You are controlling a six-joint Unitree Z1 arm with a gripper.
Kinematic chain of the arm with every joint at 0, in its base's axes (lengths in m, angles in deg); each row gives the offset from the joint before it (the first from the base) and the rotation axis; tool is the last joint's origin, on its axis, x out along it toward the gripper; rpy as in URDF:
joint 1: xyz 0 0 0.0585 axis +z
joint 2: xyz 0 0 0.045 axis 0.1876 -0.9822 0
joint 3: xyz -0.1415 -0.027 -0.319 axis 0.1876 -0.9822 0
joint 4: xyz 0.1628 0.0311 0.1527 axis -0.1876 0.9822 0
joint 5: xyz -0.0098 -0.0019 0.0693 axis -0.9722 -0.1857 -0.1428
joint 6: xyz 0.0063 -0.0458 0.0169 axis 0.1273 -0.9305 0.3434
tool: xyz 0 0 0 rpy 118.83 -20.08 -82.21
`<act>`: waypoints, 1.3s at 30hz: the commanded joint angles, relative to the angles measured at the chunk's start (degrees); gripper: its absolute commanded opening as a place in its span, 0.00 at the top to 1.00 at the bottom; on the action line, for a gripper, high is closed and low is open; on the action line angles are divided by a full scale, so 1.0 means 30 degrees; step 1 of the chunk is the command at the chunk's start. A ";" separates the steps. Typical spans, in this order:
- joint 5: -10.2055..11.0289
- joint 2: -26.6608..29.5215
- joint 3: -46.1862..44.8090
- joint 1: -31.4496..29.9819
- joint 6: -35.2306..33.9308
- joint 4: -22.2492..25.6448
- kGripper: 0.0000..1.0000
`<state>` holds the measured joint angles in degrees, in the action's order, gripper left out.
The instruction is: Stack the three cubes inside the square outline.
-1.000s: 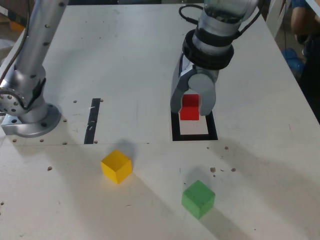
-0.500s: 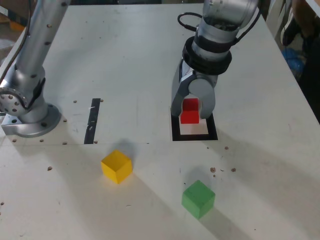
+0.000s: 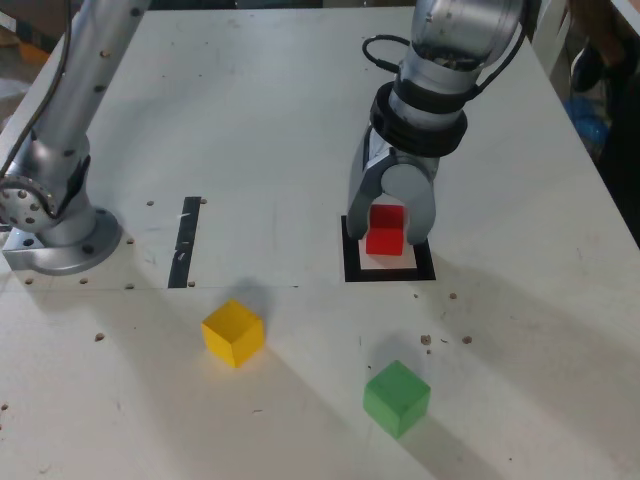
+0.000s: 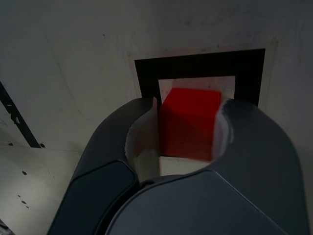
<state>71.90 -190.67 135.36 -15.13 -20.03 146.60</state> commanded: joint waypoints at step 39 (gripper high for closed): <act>0.0795 0.5324 -0.7438 -1.0427 0.1265 0.0010 0.02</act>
<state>74.45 -173.66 113.56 -46.27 -16.02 147.79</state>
